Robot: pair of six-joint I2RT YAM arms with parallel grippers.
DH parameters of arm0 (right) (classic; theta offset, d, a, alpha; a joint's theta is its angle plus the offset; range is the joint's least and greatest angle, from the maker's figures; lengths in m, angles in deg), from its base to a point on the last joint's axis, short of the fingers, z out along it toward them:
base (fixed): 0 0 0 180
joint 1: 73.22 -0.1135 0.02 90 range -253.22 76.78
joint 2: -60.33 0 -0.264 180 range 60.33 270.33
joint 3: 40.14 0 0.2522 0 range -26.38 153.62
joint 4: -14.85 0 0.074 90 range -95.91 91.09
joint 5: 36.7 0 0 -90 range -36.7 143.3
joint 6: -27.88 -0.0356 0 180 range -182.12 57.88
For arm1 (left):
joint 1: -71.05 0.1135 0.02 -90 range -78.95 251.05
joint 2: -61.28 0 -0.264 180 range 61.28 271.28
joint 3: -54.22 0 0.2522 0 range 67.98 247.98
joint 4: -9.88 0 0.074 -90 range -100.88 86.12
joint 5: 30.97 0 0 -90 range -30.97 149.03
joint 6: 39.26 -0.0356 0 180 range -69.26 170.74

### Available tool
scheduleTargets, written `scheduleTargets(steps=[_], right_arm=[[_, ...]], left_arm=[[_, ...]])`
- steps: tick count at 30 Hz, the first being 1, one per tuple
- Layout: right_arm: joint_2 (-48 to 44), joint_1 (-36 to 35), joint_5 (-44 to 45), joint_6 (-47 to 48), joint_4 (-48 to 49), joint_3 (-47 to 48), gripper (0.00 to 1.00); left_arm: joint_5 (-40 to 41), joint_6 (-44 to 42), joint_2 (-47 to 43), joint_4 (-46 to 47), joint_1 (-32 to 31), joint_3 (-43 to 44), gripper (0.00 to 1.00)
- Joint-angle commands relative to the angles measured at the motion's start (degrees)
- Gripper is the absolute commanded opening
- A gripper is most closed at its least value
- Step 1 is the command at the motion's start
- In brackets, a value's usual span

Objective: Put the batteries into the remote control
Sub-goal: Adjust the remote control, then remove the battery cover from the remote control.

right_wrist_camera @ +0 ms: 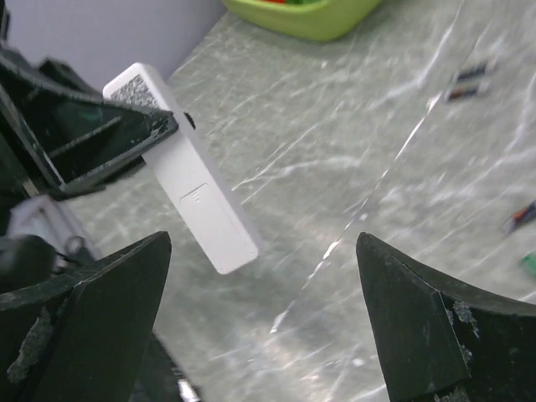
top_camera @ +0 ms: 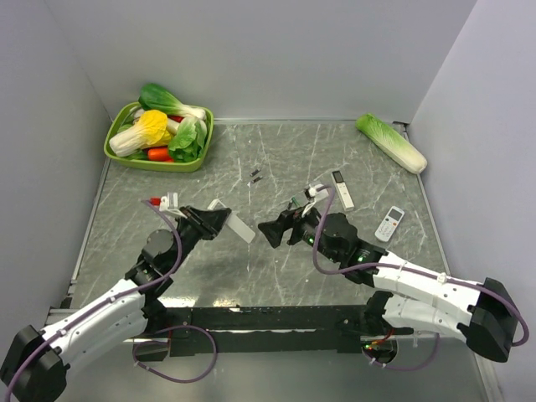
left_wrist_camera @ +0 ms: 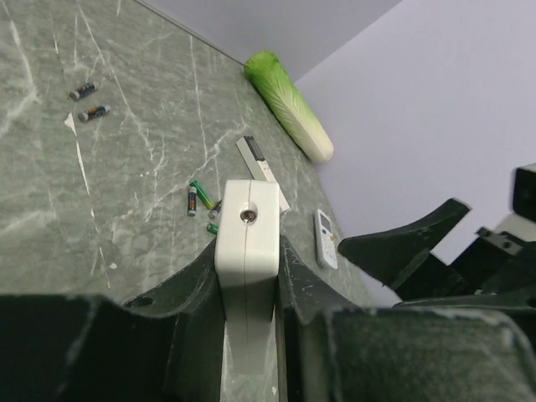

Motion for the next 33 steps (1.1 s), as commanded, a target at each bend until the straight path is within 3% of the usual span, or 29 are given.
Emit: scheduleTargets(steps=[1, 5, 11, 18, 33], right_arm=[[2.15, 0.43, -1.25, -19.89, 4.57, -1.58, 1.0], [6.56, 0.43, -2.48, -28.15, 7.12, -1.22, 1.0], [12.09, -0.19, -2.48, -33.44, 7.39, 0.97, 0.99], [14.56, -0.54, -3.8, -33.71, 11.34, 1.85, 0.91], [17.11, -1.07, -4.94, -33.18, 13.72, 4.75, 0.86]], left_arm=[[2.71, 8.45, -1.43, 12.43, 0.18, -4.92, 0.01], [3.24, 12.24, -1.16, 19.1, 0.18, -7.92, 0.01], [3.85, 13.3, -0.99, 21.84, 0.18, -8.98, 0.01], [4.12, 12.43, -0.2, 22.29, 0.18, -8.98, 0.01], [3.59, 11.55, 0.51, 23.86, 0.01, -8.98, 0.01]])
